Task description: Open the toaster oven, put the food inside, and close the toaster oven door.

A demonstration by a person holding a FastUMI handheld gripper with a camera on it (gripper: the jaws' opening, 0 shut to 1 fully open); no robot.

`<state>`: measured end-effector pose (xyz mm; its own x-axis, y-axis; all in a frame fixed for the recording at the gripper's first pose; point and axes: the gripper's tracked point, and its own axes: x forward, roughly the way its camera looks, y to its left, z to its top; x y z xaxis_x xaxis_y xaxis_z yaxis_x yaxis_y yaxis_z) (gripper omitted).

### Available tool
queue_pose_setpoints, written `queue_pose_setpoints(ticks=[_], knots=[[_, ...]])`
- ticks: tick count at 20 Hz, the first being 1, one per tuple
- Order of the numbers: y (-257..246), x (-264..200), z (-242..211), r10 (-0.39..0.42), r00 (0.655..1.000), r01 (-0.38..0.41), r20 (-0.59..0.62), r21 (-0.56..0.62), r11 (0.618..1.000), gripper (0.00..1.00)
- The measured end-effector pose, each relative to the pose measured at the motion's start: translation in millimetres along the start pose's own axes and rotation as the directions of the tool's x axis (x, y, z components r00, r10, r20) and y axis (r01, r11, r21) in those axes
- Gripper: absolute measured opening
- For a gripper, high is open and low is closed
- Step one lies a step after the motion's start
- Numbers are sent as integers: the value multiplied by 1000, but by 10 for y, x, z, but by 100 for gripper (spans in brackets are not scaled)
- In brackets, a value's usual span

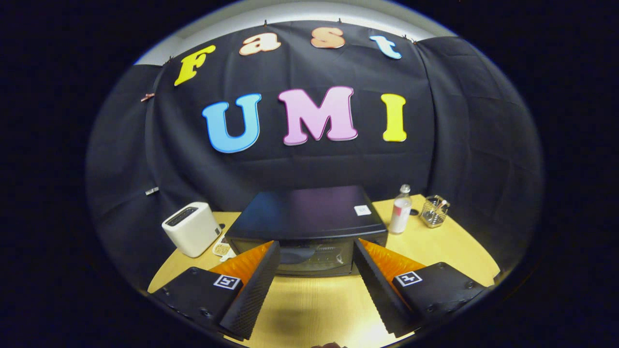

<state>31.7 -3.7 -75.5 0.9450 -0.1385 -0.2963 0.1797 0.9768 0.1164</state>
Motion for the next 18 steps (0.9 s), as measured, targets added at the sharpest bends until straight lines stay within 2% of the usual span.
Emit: queue_pose_setpoints(ticks=[3, 5, 7, 11, 18], knots=[[-254, -280, 320, -51, 996, 55, 70, -66, 996, 99], [-273, -469, 473, -61, 991, 66, 118, -45, 997, 99], [-248, -595, 526, -48, 990, 49, 131, -8, 999, 99], [-141, -680, 606, 27, 987, -30, 156, 14, 999, 99], [-101, -632, 782, 55, 981, -68, 186, 65, 996, 99]])
